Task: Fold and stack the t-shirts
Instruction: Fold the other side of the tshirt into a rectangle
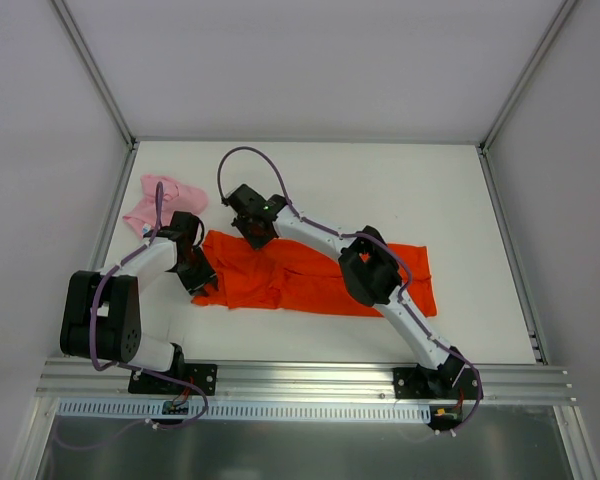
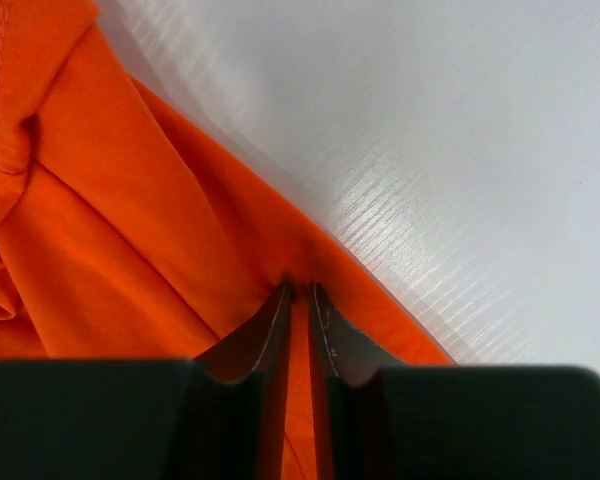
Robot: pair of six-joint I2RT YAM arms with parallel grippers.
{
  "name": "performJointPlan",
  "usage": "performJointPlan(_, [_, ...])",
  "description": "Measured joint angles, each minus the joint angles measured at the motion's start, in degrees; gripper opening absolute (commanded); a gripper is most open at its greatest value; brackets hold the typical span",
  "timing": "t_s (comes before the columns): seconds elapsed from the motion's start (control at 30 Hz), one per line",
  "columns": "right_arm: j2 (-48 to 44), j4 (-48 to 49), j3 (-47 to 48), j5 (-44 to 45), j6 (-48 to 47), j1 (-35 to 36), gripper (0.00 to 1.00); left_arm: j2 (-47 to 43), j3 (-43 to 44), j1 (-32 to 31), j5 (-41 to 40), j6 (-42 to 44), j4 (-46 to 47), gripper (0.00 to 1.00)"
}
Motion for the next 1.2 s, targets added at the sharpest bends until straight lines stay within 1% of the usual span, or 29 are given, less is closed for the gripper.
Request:
performJointPlan(0.03, [0.0, -0.04, 0.0, 0.0, -0.17, 0.0, 0.22, -0.11, 0.0, 0.0, -0.04, 0.0, -0.04, 0.33])
performJointPlan(0.07, [0.0, -0.07, 0.0, 0.02, -0.26, 0.0, 0.24, -0.24, 0.0, 0.0, -0.11, 0.0, -0.11, 0.33])
performJointPlan(0.13, [-0.02, -0.07, 0.0, 0.07, -0.55, 0.0, 0.26, -0.68, 0.0, 0.0, -0.48, 0.02, -0.39, 0.34])
performJointPlan(0.17, [-0.02, -0.07, 0.0, 0.17, -0.68, 0.0, 0.32, -1.01, 0.0, 0.0, -0.81, 0.02, -0.55, 0.35])
performJointPlan(0.23, [-0.17, -0.13, 0.0, 0.59, -1.09, 0.0, 0.36, -2.08, 0.26, 0.0, -1.33, 0.02, -1.31, 0.37])
performJointPlan(0.27, [-0.5, -0.26, 0.0, 0.98, -1.29, 0.0, 0.47, -2.71, 0.79, 0.0, -1.46, 0.04, -2.19, 0.39])
performJointPlan(0.3, [-0.94, -0.48, 0.0, 1.27, -1.46, 0.0, 0.52, -3.34, 1.44, 0.0, -1.53, 0.07, -2.93, 0.44])
performJointPlan(0.4, [-3.96, -1.16, 0.0, 2.75, -1.99, 0.0, 0.56, -5.68, 4.76, 0.0, -1.84, 0.15, -5.22, 0.52])
performJointPlan(0.43, [-5.33, -1.44, 0.0, 3.26, -2.08, 0.0, 0.6, -6.54, 6.29, 0.0, -2.43, 0.17, -5.92, 0.58])
performJointPlan(0.47, [-7.19, -1.73, 0.0, 4.0, -2.12, 0.0, 0.7, -7.3, 7.65, 0.0, -2.91, 0.28, -6.4, 0.6])
performJointPlan(0.53, [-11.02, -2.47, -0.02, 5.9, -2.45, 0.0, 0.79, -9.22, 10.03, 0.0, -3.72, 0.33, -7.41, 0.64])
performJointPlan(0.57, [-13.68, -2.82, -0.31, 7.1, -2.82, -0.02, 0.83, -10.4, 11.1, 0.0, -4.22, 0.35, -8.13, 0.64])
performJointPlan(0.63, [-19.37, -2.6, -2.75, 9.05, -3.15, -0.24, 0.85, -12.66, 12.76, 0.0, -4.46, 0.39, -9.57, 0.62])
performJointPlan(0.7, [-26.25, -3.13, -7.32, 10.64, -3.1, -1.01, 0.85, -14.97, 13.84, 0.0, -4.26, 0.44, -10.4, 0.58])
performJointPlan(0.77, [-33.83, -3.08, -14.01, 11.67, -2.62, -2.91, 0.85, -16.94, 13.99, -0.04, -3.19, 0.42, -10.45, 0.55])
performJointPlan(0.8, [-37.16, -3.04, -17.11, 12.0, -2.32, -4.24, 0.8, -17.46, 13.94, -0.13, -2.23, 0.42, -10.47, 0.54])
performJointPlan(0.83, [-40.22, -2.62, -20.61, 12.22, -2.01, -5.9, 0.63, -17.64, 13.92, -0.31, -1.31, 0.39, -10.36, 0.53])
performJointPlan(0.87, [-43.58, -2.27, -24.92, 12.5, -1.81, -8.09, 0.49, -17.42, 13.73, -1.01, -0.9, 0.37, -9.92, 0.52])
performJointPlan(0.9, [-46.18, -2.29, -28.65, 12.76, -1.53, -10.12, 0.18, -16.83, 13.49, -2.1, -0.46, 0.33, -9.35, 0.52])
performJointPlan(0.93, [-48.7, -1.81, -33.07, 12.94, -1.11, -12.44, 0.1, -16.04, 13.16, -3.39, 0.15, 0.28, -8.76, 0.51])
performJointPlan(1.0, [-51.54, -2.12, -40.11, 13.05, 0.2, -16.68, 0.01, -13.44, 12.66, -6.64, 0.7, -0.07, -7.58, 0.49])
performJointPlan(1.1, [-52.63, -1.9, -48.5, 12.76, 1.2, -20.85, 0.01, -8.5, 12.17, -10.86, 1.68, -1.01, -5.27, 0.48])
performJointPlan(1.2, [-52.65, -1.51, -55.43, 11.17, 1.92, -24.44, 0.01, -4.31, 12.07, -13.64, 1.9, -2.01, -3.32, 0.47])
